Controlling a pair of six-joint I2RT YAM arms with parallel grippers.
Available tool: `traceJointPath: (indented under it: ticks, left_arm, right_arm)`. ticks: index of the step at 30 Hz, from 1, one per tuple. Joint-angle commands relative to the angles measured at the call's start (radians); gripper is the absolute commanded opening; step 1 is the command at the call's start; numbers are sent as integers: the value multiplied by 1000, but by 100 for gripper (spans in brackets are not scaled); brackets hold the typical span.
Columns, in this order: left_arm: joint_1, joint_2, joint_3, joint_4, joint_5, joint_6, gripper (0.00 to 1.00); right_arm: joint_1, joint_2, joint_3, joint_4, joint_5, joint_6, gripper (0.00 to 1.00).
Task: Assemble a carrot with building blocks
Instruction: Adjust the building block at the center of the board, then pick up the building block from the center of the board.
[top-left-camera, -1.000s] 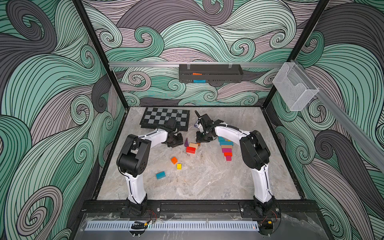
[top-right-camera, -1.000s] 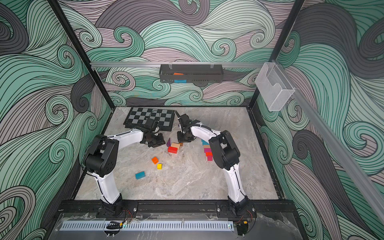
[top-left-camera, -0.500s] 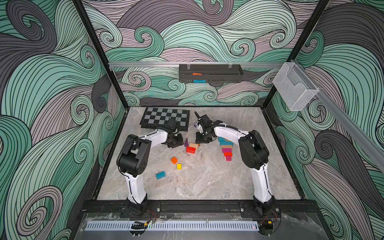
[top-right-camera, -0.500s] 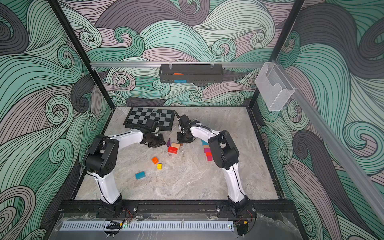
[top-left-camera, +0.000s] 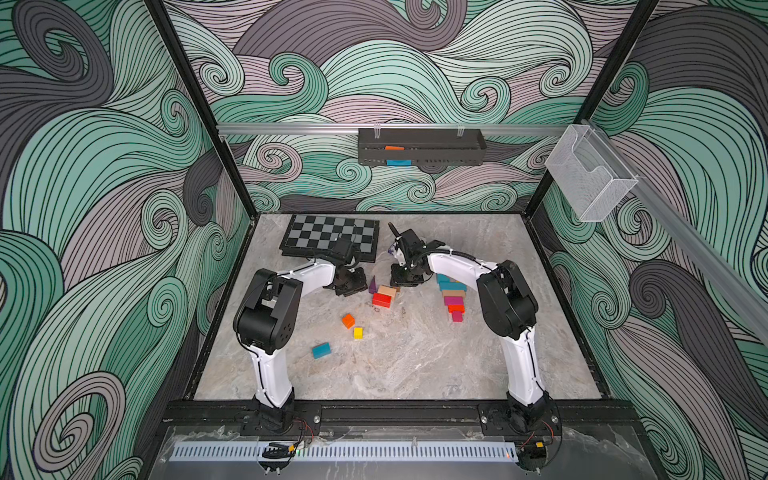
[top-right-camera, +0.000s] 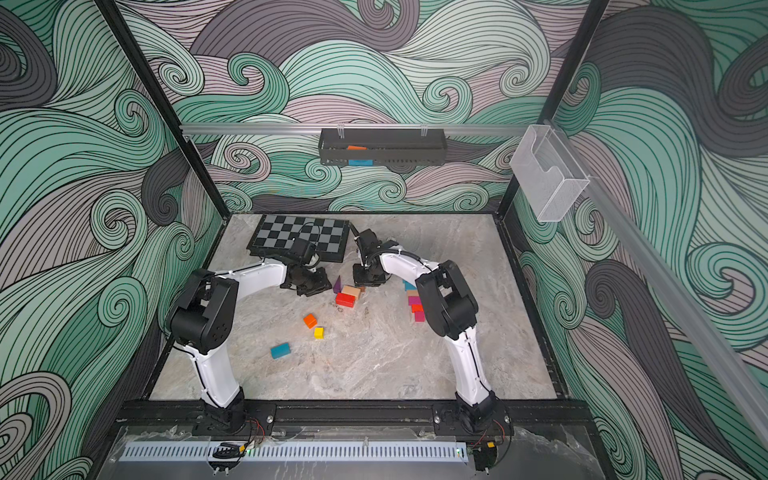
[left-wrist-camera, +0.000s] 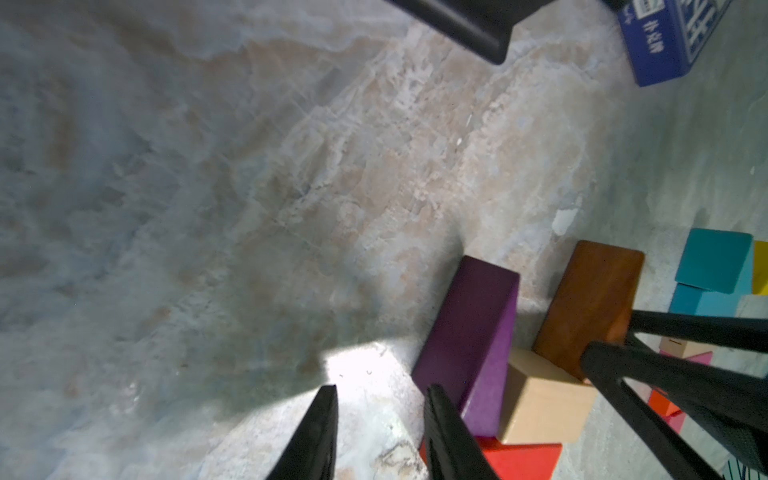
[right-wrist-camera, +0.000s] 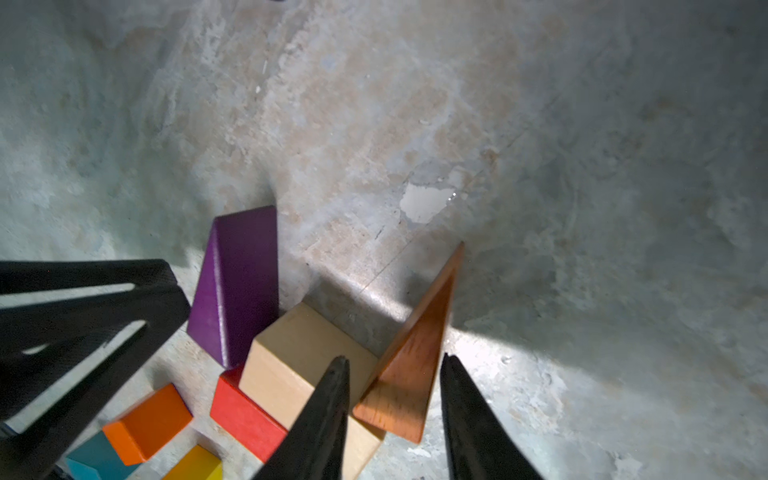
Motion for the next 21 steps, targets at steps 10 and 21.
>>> traceJointPath:
  ticks: [10, 21]
  left_arm:
    - [11, -166, -43, -36, -66, 18, 48]
    - [84, -555, -162, -189, -107, 24, 53]
  right_arm:
    - [18, -72, 69, -20, 84, -38, 63]
    - [135, 50, 239, -125, 147, -212, 72]
